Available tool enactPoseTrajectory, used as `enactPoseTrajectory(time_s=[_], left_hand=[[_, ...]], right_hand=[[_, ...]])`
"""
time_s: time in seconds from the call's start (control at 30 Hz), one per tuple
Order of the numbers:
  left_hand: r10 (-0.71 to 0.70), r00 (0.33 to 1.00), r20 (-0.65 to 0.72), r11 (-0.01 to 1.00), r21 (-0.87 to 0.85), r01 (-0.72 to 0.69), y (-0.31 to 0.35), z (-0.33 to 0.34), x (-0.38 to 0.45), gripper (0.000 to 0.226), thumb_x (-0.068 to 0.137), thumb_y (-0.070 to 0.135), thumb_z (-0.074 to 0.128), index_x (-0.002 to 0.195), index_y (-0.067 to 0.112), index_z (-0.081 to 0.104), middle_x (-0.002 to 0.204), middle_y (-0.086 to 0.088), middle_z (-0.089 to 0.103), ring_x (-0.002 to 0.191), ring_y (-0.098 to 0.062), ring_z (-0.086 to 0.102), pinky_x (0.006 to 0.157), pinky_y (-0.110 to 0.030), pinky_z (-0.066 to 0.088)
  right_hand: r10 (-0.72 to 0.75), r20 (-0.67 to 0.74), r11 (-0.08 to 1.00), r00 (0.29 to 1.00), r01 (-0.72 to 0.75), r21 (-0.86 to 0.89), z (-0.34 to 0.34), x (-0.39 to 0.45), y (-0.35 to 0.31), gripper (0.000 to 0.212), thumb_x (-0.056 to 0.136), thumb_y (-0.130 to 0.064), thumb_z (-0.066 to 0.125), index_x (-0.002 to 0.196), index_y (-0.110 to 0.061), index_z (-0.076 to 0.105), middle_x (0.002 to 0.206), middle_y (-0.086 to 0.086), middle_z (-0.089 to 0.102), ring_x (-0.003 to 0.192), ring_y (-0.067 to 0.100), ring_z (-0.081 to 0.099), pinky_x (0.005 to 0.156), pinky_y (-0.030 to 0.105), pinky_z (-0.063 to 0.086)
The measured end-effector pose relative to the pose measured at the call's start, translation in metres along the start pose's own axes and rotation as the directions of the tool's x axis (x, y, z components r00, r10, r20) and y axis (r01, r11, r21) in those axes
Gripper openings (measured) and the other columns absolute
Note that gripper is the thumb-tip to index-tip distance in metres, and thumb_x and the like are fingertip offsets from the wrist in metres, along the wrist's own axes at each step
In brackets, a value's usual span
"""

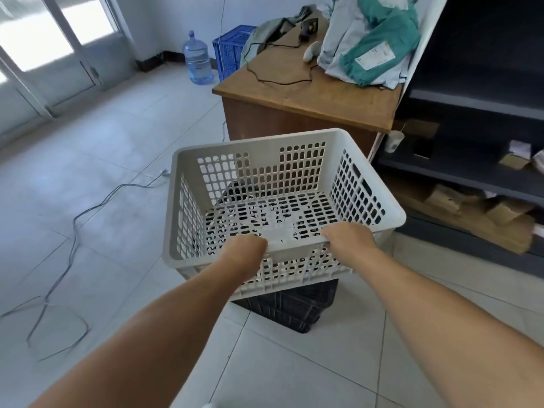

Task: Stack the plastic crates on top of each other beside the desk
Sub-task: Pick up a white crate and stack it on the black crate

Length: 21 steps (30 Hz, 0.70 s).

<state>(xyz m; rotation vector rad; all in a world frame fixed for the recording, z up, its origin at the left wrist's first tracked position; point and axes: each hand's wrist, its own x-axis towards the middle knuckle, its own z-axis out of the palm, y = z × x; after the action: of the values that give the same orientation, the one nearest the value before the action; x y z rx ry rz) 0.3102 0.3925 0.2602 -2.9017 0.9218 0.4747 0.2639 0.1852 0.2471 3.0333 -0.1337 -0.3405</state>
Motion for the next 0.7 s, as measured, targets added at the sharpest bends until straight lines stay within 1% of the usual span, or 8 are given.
enactPoseTrajectory(time_s=[0.1, 0.2, 0.33, 0.4, 0.5, 0.57, 0.63, 0.7], left_hand=[[0.043, 0.999, -0.031, 0.997, 0.068, -0.041, -0.018, -0.012, 0.003, 0.02, 0.09, -0.003, 0.045, 0.101, 0.009, 0.057, 0.08, -0.001, 0.051, 0.081, -0.018, 0.057, 0.078, -0.028, 0.053], [0.103, 0.994, -0.042, 0.986, 0.14, -0.096, -0.039, -0.024, 0.01, 0.021, 0.09, -0.002, 0.047, 0.103, 0.01, 0.058, 0.086, -0.003, 0.059, 0.08, -0.018, 0.058, 0.074, -0.028, 0.052], [0.198, 0.98, -0.023, 0.966, 0.176, -0.191, -0.067, -0.026, 0.018, 0.019, 0.093, 0.001, 0.047, 0.106, 0.01, 0.058, 0.089, -0.004, 0.063, 0.078, -0.017, 0.056, 0.082, -0.03, 0.054], [0.25, 0.968, -0.021, 0.952, 0.188, -0.242, -0.078, -0.025, 0.022, 0.016, 0.094, 0.003, 0.046, 0.104, 0.01, 0.057, 0.081, -0.001, 0.056, 0.075, -0.015, 0.054, 0.081, -0.03, 0.054], [0.298, 0.954, -0.02, 0.94, 0.183, -0.289, -0.093, -0.021, 0.027, 0.015, 0.095, 0.006, 0.045, 0.103, 0.011, 0.057, 0.079, 0.001, 0.052, 0.073, -0.013, 0.053, 0.076, -0.027, 0.051], [0.309, 0.951, -0.009, 0.932, 0.2, -0.301, -0.1, -0.018, 0.03, 0.014, 0.095, 0.007, 0.045, 0.103, 0.012, 0.056, 0.078, 0.001, 0.051, 0.072, -0.013, 0.053, 0.072, -0.026, 0.05], [0.323, 0.946, -0.005, 0.924, 0.216, -0.315, -0.106, -0.015, 0.032, 0.014, 0.095, 0.007, 0.046, 0.103, 0.011, 0.056, 0.077, 0.001, 0.051, 0.072, -0.015, 0.055, 0.071, -0.028, 0.053], [0.336, 0.942, -0.003, 0.918, 0.226, -0.327, -0.112, -0.014, 0.034, 0.014, 0.095, 0.005, 0.046, 0.104, 0.01, 0.055, 0.077, 0.0, 0.05, 0.075, -0.018, 0.061, 0.073, -0.03, 0.055]], right_hand=[[0.027, -0.026, 0.999, 0.999, -0.026, 0.038, -0.002, -0.003, -0.011, 0.019, 0.094, -0.004, 0.047, 0.082, -0.019, 0.049, 0.064, -0.004, 0.046, 0.065, 0.02, 0.052, 0.051, 0.028, 0.037], [0.067, -0.048, 0.993, 0.997, -0.062, 0.102, -0.005, -0.009, -0.03, 0.02, 0.096, -0.005, 0.047, 0.082, -0.019, 0.048, 0.065, -0.003, 0.048, 0.067, 0.02, 0.056, 0.059, 0.03, 0.046], [0.152, -0.03, 0.974, 0.988, -0.145, 0.174, -0.001, -0.013, -0.058, 0.021, 0.096, -0.002, 0.045, 0.083, -0.017, 0.053, 0.067, -0.002, 0.056, 0.071, 0.02, 0.066, 0.072, 0.036, 0.058], [0.184, -0.037, 0.97, 0.982, -0.175, 0.169, 0.001, -0.013, -0.07, 0.021, 0.095, 0.0, 0.046, 0.083, -0.017, 0.051, 0.071, 0.0, 0.062, 0.067, 0.02, 0.065, 0.065, 0.035, 0.057], [0.211, -0.029, 0.967, 0.977, -0.204, 0.154, 0.002, -0.013, -0.084, 0.024, 0.094, 0.001, 0.045, 0.08, -0.018, 0.042, 0.06, -0.004, 0.045, 0.062, 0.02, 0.055, 0.048, 0.026, 0.041], [0.225, -0.032, 0.965, 0.974, -0.219, 0.145, 0.001, -0.012, -0.093, 0.024, 0.095, 0.001, 0.043, 0.08, -0.018, 0.042, 0.058, -0.005, 0.039, 0.062, 0.02, 0.055, 0.05, 0.026, 0.041], [0.249, -0.034, 0.959, 0.968, -0.242, 0.149, -0.001, -0.01, -0.101, 0.024, 0.095, 0.001, 0.043, 0.08, -0.018, 0.042, 0.061, -0.003, 0.045, 0.064, 0.021, 0.058, 0.057, 0.029, 0.048], [0.271, -0.036, 0.954, 0.962, -0.263, 0.146, -0.002, -0.009, -0.105, 0.028, 0.094, 0.002, 0.042, 0.076, -0.018, 0.041, 0.065, -0.001, 0.05, 0.064, 0.021, 0.057, 0.058, 0.029, 0.046]])
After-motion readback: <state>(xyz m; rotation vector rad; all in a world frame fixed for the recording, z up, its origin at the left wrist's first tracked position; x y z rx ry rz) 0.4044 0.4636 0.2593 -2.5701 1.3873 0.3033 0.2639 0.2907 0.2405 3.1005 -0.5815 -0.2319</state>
